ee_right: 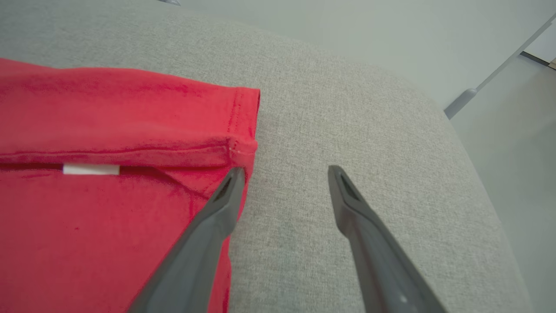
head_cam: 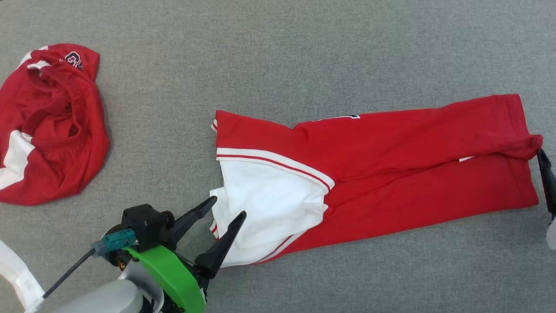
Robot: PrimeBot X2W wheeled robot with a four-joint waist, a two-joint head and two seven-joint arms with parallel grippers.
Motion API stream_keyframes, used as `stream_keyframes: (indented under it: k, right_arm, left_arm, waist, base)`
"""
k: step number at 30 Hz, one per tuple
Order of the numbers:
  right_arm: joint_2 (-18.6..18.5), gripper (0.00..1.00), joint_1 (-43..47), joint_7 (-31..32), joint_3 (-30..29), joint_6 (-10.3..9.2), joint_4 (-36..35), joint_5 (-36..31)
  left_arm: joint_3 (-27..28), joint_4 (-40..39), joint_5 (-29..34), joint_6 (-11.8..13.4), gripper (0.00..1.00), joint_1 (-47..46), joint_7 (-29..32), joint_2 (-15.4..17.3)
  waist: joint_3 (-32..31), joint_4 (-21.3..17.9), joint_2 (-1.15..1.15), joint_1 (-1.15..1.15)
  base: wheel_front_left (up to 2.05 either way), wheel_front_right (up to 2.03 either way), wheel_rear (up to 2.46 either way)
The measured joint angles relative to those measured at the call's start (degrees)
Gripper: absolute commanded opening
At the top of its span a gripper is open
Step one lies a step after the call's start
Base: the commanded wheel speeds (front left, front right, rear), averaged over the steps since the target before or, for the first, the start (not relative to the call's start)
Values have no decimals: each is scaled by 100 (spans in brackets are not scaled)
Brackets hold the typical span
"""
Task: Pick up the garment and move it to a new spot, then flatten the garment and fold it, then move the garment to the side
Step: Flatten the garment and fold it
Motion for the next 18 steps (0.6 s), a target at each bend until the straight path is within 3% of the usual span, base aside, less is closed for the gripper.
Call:
stream_keyframes:
  k: [5, 11, 18]
  right_arm:
    - [571, 100, 703, -92, -528, 0, -259, -136]
    - [1136, 100, 1118, -172, -691, 0, -360, 210]
    - [1346, 100, 1006, 41, -970, 0, -64, 671]
  left_arm:
    - [575, 149, 390, 533, 100, 508, -346, -249]
    - [2309, -42, 1845, 1160, 100, 1795, -369, -1092]
    - [3512, -233, 3608, 1200, 100, 3021, -370, -2186]
  waist:
    - [-236, 1, 0, 0]
    - [-610, 43, 0, 0]
    - [-1044, 276, 0, 0]
  base:
    - [0, 0, 0]
    - [0, 0, 0]
    - [0, 0, 0]
